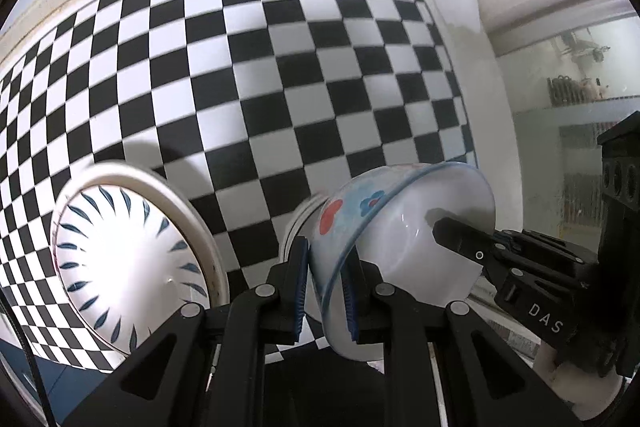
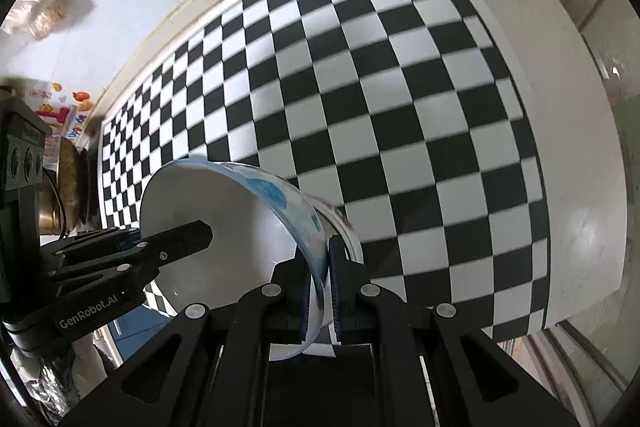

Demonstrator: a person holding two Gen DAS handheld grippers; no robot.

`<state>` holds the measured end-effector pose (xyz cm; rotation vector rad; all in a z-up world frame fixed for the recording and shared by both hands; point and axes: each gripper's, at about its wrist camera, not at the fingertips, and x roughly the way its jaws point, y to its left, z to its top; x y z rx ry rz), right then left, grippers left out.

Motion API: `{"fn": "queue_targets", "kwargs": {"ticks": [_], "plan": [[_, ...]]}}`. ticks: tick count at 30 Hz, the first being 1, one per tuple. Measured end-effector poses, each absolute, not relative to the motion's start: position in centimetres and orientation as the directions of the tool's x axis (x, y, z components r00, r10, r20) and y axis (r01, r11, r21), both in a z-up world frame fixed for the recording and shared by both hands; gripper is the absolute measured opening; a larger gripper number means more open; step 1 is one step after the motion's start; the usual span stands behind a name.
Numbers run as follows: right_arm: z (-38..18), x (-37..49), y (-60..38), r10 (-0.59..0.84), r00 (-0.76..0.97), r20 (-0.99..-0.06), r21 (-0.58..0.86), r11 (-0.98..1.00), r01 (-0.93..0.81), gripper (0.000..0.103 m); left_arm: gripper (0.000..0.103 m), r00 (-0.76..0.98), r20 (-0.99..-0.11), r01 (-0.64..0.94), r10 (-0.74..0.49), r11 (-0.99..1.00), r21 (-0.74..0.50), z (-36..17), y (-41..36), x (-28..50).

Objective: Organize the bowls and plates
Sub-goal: 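Set the three-bowl stack down on the cloth with both tools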

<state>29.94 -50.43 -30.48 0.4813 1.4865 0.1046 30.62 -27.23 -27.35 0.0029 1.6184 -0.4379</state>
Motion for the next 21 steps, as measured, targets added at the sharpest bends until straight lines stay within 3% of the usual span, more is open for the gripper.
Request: {"fn": "queue_targets", "kwargs": {"ticks": [21], "plan": [[-33.7,29.5,-47.6,0.284,-0.042,-0.958,0.272,0.943,0.191,0.012,0.014,-0.097,-0.986,0.306,-0.139,0.938,-0.162,-30.4,-28.2,28.9]]}}
